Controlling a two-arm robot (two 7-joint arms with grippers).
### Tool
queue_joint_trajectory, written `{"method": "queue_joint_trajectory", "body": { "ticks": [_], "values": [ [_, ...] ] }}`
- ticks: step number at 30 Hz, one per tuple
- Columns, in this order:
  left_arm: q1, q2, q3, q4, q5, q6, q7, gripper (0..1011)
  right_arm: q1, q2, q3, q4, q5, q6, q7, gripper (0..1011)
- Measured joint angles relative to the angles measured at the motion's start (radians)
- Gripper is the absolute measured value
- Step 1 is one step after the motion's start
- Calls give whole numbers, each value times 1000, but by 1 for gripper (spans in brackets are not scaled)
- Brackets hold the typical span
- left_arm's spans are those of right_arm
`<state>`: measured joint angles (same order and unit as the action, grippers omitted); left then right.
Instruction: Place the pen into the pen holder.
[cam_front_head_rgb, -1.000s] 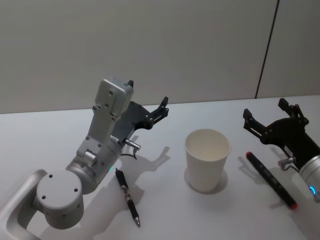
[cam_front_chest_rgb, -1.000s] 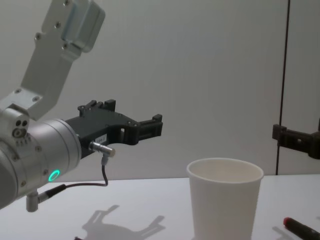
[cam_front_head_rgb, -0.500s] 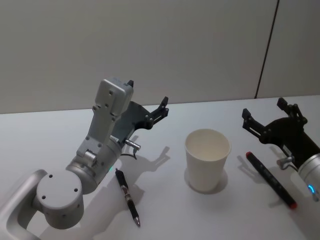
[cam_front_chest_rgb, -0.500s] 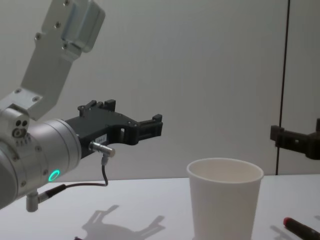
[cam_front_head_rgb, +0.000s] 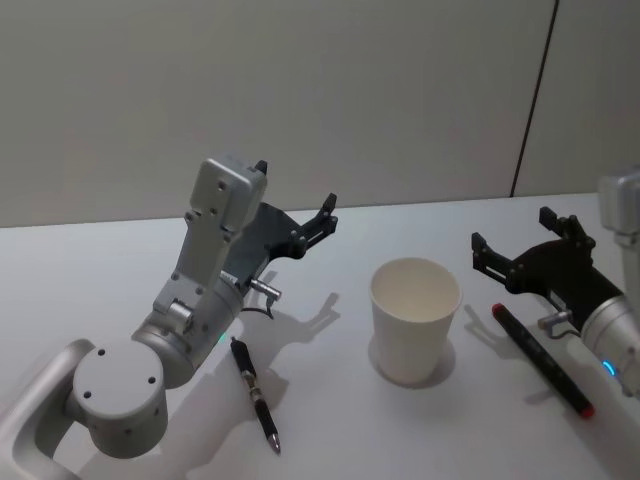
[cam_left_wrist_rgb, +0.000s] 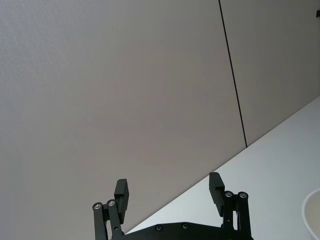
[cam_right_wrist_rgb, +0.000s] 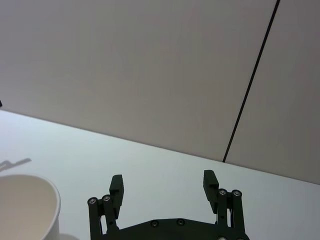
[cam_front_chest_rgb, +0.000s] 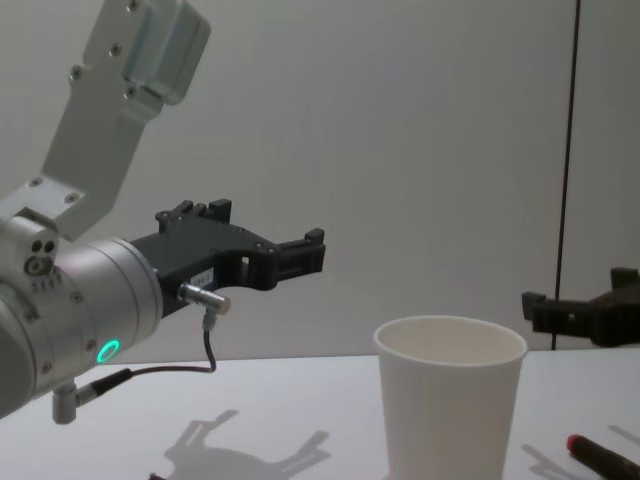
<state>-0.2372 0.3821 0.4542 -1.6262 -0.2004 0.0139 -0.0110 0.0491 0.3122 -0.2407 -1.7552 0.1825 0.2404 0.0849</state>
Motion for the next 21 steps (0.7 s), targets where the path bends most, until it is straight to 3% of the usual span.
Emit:
{"method": "queue_joint_trajectory", "body": {
  "ticks": [8,11,21],
  "values": [
    [0,0,0,0,0,0,0,1001,26,8,-4,-50,-68,165,27,1002],
    [0,0,0,0,0,0,0,1001,34,21,-1,-85,-93,257,48,1001],
    [0,0,0,0,0,0,0,1001,42,57,25,-149,-116,452,90,1002]
  ]
}}
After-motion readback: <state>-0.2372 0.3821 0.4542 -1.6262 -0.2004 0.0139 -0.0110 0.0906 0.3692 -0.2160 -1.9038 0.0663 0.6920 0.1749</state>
